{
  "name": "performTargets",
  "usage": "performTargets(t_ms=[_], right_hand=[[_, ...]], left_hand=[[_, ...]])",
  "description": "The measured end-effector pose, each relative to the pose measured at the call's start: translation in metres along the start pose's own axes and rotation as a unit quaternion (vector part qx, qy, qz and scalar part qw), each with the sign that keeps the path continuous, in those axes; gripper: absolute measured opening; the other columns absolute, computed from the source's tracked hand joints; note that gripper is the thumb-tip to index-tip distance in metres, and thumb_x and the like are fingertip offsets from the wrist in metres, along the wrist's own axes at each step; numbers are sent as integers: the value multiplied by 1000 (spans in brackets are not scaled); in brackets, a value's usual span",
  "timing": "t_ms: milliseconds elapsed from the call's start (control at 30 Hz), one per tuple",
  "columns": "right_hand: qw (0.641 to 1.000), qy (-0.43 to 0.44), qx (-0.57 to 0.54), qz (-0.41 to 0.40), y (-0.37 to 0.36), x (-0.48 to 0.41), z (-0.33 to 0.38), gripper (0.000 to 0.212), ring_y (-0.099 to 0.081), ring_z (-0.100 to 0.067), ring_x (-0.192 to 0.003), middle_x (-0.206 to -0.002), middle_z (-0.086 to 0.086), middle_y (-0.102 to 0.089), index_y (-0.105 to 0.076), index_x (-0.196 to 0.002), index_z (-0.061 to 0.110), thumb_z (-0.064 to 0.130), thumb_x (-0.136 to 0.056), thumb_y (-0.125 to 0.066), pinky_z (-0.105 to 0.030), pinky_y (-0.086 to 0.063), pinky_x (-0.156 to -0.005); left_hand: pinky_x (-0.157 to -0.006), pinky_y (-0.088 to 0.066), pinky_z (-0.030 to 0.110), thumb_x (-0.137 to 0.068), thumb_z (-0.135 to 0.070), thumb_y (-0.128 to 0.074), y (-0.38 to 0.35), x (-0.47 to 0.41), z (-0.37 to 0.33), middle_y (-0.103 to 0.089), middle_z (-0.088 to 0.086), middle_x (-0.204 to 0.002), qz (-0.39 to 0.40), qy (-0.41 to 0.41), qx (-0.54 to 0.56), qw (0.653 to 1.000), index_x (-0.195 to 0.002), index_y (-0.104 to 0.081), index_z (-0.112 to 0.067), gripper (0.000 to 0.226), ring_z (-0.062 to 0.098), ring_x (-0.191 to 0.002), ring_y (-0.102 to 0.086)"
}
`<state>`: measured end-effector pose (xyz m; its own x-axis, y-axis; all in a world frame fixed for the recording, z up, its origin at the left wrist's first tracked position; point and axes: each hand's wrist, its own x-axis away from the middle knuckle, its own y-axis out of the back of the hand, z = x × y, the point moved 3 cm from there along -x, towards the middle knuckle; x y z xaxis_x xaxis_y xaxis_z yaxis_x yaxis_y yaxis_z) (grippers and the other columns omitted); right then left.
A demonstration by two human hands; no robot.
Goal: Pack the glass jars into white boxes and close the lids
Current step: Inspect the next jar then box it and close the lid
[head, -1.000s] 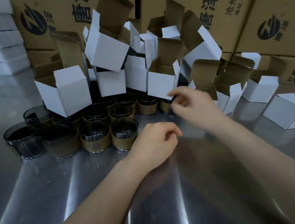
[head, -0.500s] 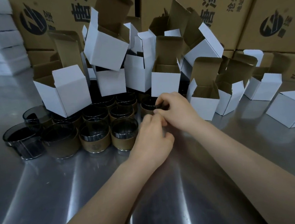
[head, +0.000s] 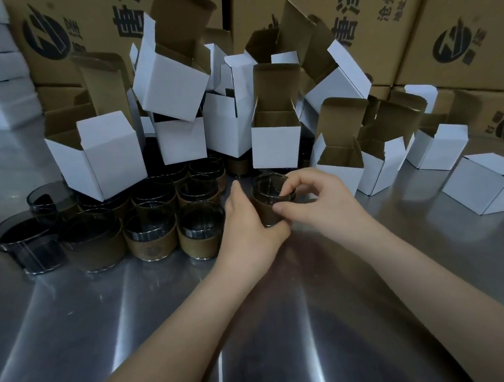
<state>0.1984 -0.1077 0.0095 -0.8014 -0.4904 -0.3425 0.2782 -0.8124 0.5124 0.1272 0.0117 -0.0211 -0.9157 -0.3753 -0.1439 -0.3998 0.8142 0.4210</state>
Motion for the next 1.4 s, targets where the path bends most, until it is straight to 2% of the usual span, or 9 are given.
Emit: performTargets(t_ms=[100,167,233,367,467,733,1033,1233,1400], right_hand=[[999,21,-34,5,5,9,4,27,-61,-5,-98,-96,14,-63,-63,-89,26,15,-74,-82,-28,-56,-83],[998,39,-56,10,6,11,7,43,-61,-5,-103,-102,18,-63,-60,-103,32,12,-73,-84,-30,-57,-85],[996,55,-76,15,6,12,8,58,-61,-8,-106,-109,14,-61,-55,-114,38,9,-73,-84,-31,-57,-85],[992,71,-103,22,7,12,7,74,-60,-8,-107,-114,8,-56,-46,-127,40,4,-74,-83,-24,-54,-85],[993,69,-91,37,6,11,6,78,-57,-5,-111,-117,9,-55,-41,-133,40,6,-75,-82,-25,-53,-91],[988,84,-106,74,8,11,9,66,-53,-4,-122,-127,13,-56,-49,-130,30,10,-76,-81,-32,-49,-101],[983,136,-98,69,10,12,16,67,-50,-5,-125,-125,27,-51,-46,-127,40,19,-73,-79,-24,-50,-97],[982,138,-110,67,12,12,17,66,-50,-7,-125,-128,18,-52,-47,-129,32,17,-73,-80,-26,-51,-96],[978,121,-150,76,10,13,17,62,-52,-7,-124,-125,15,-56,-49,-127,29,16,-74,-77,-26,-50,-95]], left_hand=[[-115,-27,26,-79,-28,-78,2,0,-3,-34,1,-153,-9,-21,23,999,-153,-20,-18,95,16,-141,-32],[-103,-42,20,-76,-23,-78,3,0,-4,-52,-6,-135,-24,-40,34,998,-138,-40,-24,72,10,-126,-48],[-86,-44,9,-75,-19,-79,5,2,-5,-59,-14,-117,-38,-56,53,996,-121,-46,-34,59,3,-112,-55],[-87,-47,17,-72,-14,-80,7,2,-5,-62,-15,-111,-50,-69,91,992,-116,-49,-36,58,1,-106,-58],[-85,-46,16,-70,-14,-80,7,3,-6,-62,-16,-111,-57,-81,94,991,-118,-49,-36,61,-1,-105,-59],[-83,-46,9,-62,-18,-75,11,8,-15,-60,-25,-110,-86,-137,94,982,-121,-48,-35,67,-6,-103,-58],[-101,-47,26,-68,-8,-77,16,9,-19,-56,-17,-130,-97,-187,76,975,-135,-43,-30,79,2,-120,-54],[-92,-45,12,-68,-12,-83,16,10,-19,-56,-17,-130,-100,-193,96,971,-123,-38,-38,76,-5,-116,-54],[-77,-45,5,-63,-29,-85,15,11,-20,-58,-32,-111,-87,-178,112,974,-110,-40,-46,68,-9,-101,-59]])
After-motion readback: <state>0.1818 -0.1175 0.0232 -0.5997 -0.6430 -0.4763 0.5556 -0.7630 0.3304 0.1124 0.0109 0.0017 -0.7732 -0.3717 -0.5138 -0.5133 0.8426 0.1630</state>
